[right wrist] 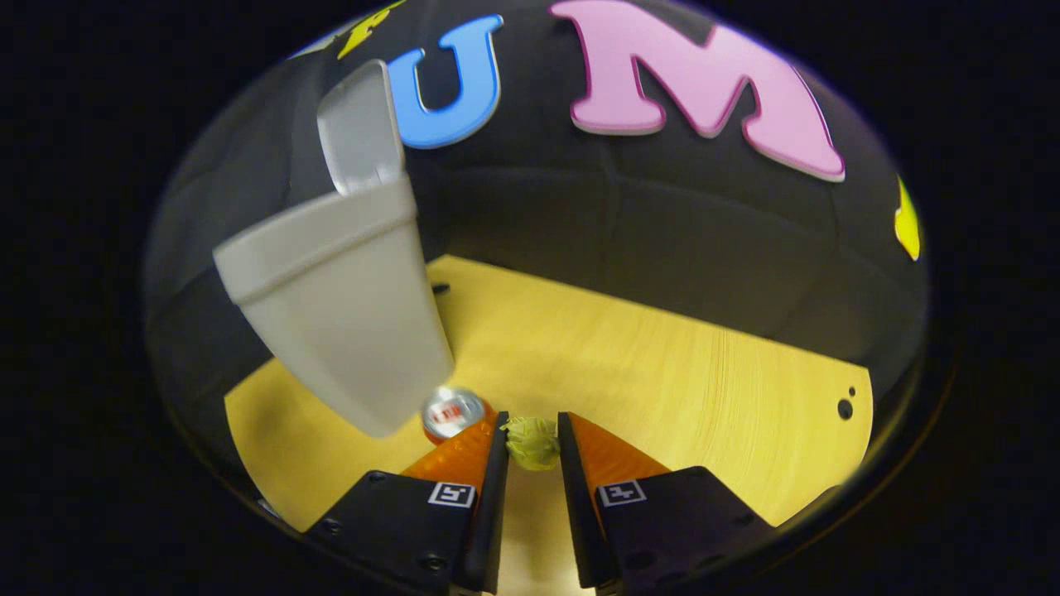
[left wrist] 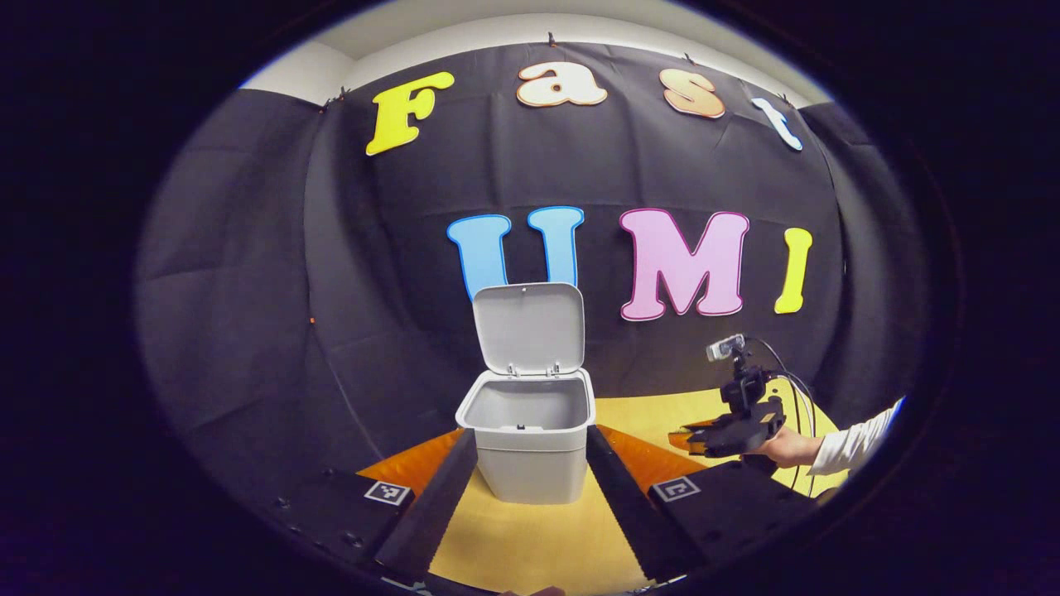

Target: Press the lid of the desktop garbage bin to open it, pick up the crumpled paper on the desktop and throw it into the bin, then pick up the pop can on the desktop and drop it into the bin, and finally close the garbage bin lid.

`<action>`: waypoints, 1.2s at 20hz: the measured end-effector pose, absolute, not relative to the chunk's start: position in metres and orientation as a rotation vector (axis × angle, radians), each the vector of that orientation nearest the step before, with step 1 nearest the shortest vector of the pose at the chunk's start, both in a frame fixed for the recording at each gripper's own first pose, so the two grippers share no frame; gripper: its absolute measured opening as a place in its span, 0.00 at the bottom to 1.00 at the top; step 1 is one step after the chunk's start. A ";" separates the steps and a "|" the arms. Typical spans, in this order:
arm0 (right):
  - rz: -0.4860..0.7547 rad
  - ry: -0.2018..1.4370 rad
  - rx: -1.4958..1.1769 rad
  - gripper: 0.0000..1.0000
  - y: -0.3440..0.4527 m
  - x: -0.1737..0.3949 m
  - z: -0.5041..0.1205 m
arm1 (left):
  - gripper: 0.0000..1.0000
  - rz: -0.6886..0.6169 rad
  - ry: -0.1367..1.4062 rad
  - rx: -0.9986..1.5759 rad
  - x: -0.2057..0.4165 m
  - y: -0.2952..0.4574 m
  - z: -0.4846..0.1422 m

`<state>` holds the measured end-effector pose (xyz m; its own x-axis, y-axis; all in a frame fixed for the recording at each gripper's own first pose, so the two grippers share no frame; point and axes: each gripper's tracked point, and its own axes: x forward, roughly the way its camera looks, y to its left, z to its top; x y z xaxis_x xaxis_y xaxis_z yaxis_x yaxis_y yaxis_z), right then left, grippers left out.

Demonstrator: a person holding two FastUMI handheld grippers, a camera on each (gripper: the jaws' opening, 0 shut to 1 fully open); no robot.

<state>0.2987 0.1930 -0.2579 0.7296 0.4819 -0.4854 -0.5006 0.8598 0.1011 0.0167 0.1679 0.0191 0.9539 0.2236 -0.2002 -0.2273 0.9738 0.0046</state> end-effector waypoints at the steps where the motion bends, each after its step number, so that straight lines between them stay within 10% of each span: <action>1: 0.564 0.460 -0.039 0.39 0.202 0.306 -0.229 | 0.90 0.223 0.192 -0.012 0.019 0.172 0.020; 10: 0.750 0.236 0.051 0.39 0.306 0.275 -0.107 | 0.90 0.240 0.174 0.014 0.000 0.202 0.017; 16: 0.757 0.298 -0.108 0.36 0.368 0.275 -0.166 | 0.90 0.226 0.203 -0.075 -0.015 0.190 -0.017; 24: 0.678 0.249 -0.020 0.97 0.328 0.281 -0.139 | 0.91 0.141 0.198 -0.104 0.008 0.158 -0.035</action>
<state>0.2813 0.3275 -0.1391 0.7504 0.6181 -0.2342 -0.6229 0.7798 0.0624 0.0082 0.1578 -0.0347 0.9708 0.1289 -0.2025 -0.1494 0.9847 -0.0893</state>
